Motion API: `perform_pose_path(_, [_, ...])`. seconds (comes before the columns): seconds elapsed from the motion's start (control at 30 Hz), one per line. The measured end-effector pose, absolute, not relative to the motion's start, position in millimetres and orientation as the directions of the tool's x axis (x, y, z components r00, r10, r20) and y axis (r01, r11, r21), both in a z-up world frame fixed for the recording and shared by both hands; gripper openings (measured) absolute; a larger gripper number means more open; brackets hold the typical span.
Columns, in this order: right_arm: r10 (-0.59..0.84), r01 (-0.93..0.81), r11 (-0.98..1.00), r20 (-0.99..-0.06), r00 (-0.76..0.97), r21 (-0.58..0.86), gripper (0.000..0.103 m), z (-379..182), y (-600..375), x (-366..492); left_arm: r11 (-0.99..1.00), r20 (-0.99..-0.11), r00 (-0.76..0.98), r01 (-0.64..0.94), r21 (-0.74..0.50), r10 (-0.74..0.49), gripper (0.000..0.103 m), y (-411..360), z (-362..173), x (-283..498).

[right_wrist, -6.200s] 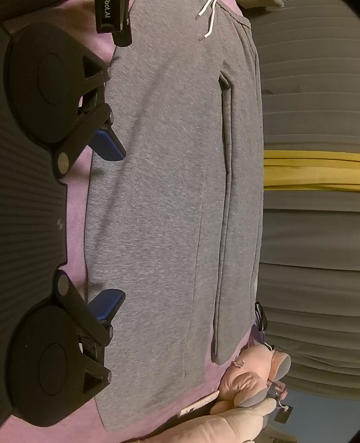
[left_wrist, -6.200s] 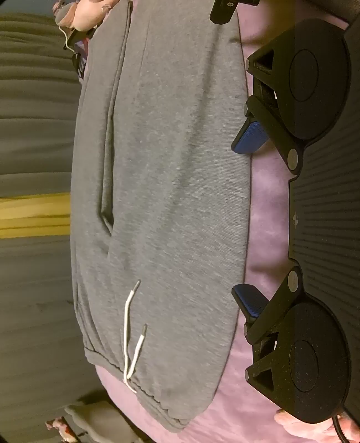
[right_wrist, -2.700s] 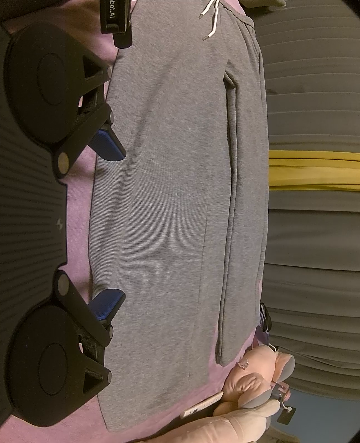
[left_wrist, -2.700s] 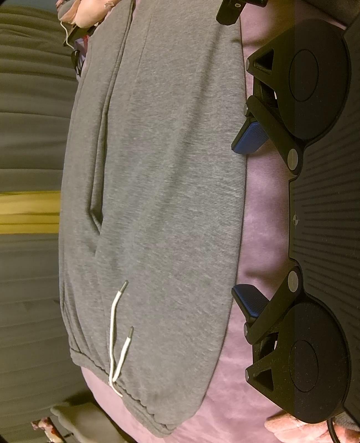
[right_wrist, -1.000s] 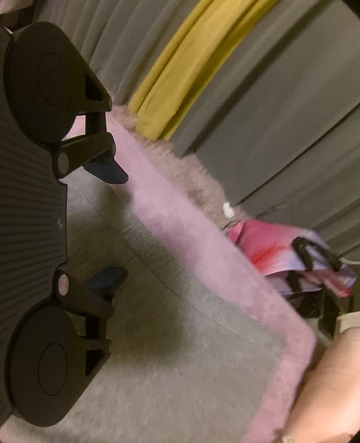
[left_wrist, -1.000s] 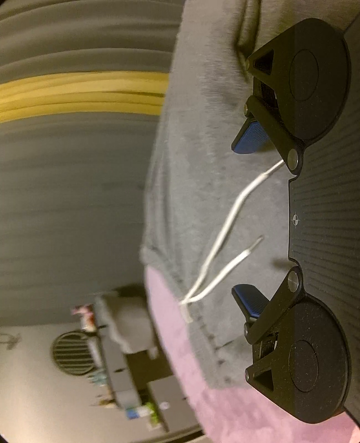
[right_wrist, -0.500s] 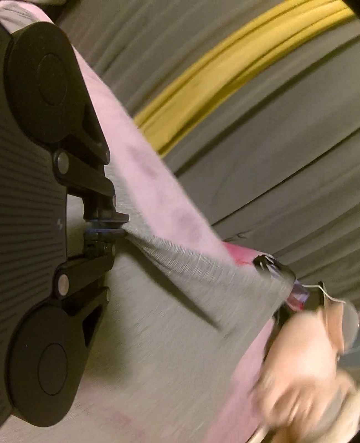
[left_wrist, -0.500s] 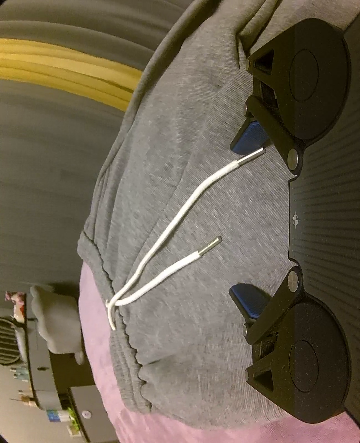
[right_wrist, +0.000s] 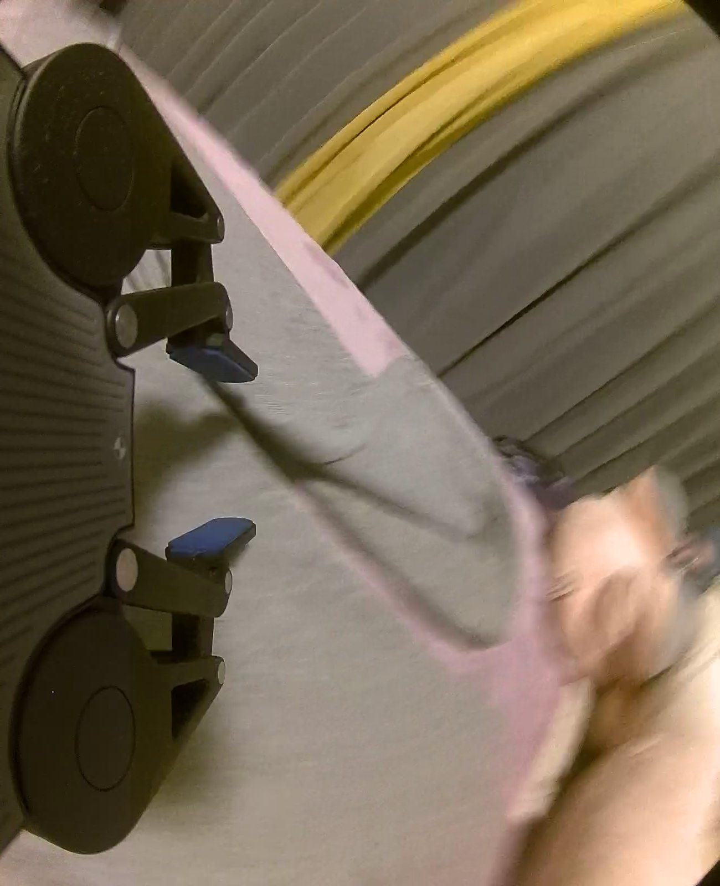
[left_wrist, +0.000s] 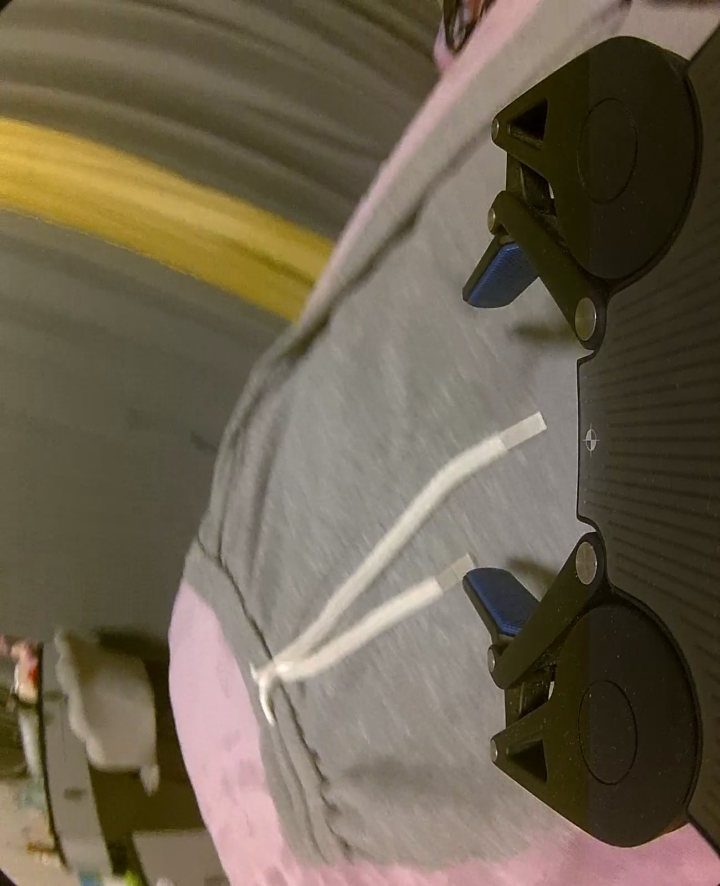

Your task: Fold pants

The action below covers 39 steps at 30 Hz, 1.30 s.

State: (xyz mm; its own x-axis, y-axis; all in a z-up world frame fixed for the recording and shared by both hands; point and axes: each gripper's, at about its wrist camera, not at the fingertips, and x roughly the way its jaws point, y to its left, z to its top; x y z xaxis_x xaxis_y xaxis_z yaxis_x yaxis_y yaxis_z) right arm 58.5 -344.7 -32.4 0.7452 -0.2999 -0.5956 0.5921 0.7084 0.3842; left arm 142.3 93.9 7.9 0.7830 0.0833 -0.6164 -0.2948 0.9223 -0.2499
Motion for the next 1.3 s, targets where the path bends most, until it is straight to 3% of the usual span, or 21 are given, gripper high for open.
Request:
perform_pose_path(0.13, [-0.391, 0.559, 0.812, -0.558, 0.732, 0.165, 0.054, -27.3, -318.3, 88.6, 0.950, -0.577, 0.816, -0.199, -0.243, 0.024, 0.103, 90.2, 32.0, 171.7])
perform_pose_path(0.23, [-0.411, 0.562, 0.823, -0.603, 0.684, 0.076, 0.050, -46.2, -327.4, 115.0, 0.932, -0.593, 0.802, -0.160, -0.324, -0.068, 0.103, 92.7, 39.6, 205.7])
perform_pose_path(0.27, [-0.403, 0.574, 0.811, -0.607, 0.685, 0.109, 0.042, -51.6, -334.9, 115.7, 0.917, -0.601, 0.794, -0.168, -0.362, -0.092, 0.103, 95.6, 39.4, 217.6])
perform_pose_path(0.3, [-0.400, 0.587, 0.793, -0.587, 0.704, 0.163, 0.016, -52.7, -342.4, 109.7, 0.902, -0.606, 0.788, -0.178, -0.393, -0.108, 0.103, 98.1, 39.0, 229.9])
perform_pose_path(0.43, [-0.361, 0.601, 0.714, -0.546, 0.756, 0.359, 0.011, -53.6, -368.0, 88.1, 0.897, -0.600, 0.796, -0.206, -0.391, -0.079, 0.103, 98.5, 41.9, 275.6])
perform_pose_path(0.5, [-0.357, 0.593, 0.709, -0.532, 0.768, 0.381, 0.012, -57.8, -369.8, 84.5, 0.905, -0.606, 0.792, -0.202, -0.374, -0.074, 0.101, 94.4, 40.8, 304.7])
perform_pose_path(0.6, [-0.356, 0.594, 0.708, -0.534, 0.767, 0.382, 0.012, -63.9, -372.9, 86.8, 0.905, -0.638, 0.767, -0.220, -0.364, -0.070, 0.082, 90.1, 34.2, 345.2])
perform_pose_path(0.67, [-0.363, 0.597, 0.706, -0.530, 0.766, 0.380, 0.013, -63.6, -372.1, 87.5, 0.890, -0.679, 0.731, -0.256, -0.376, -0.077, 0.075, 91.8, 21.4, 369.3])
perform_pose_path(0.73, [-0.368, 0.596, 0.714, -0.527, 0.766, 0.369, 0.015, -64.3, -372.6, 89.3, 0.874, -0.716, 0.692, -0.288, -0.392, -0.093, 0.060, 91.9, 8.2, 384.8])
perform_pose_path(0.83, [-0.366, 0.592, 0.715, -0.522, 0.770, 0.373, 0.016, -64.7, -369.3, 86.2, 0.850, -0.761, 0.634, -0.318, -0.419, -0.138, 0.047, 93.2, -8.3, 399.6])
perform_pose_path(0.9, [-0.363, 0.590, 0.713, -0.519, 0.774, 0.380, 0.016, -65.3, -370.6, 86.3, 0.832, -0.756, 0.637, -0.332, -0.443, -0.148, 0.044, 97.6, -11.9, 403.8])
perform_pose_path(1.0, [-0.359, 0.586, 0.712, -0.516, 0.778, 0.387, 0.016, -65.4, -368.9, 85.5, 0.810, -0.760, 0.627, -0.350, -0.472, -0.172, 0.008, 103.4, -8.9, 404.6])
perform_pose_path(1.3, [-0.297, 0.572, 0.627, -0.517, 0.803, 0.528, 0.009, -53.5, -387.1, 60.3, 0.848, -0.654, 0.730, -0.209, -0.488, -0.196, 0.007, 106.9, 58.2, 329.8])
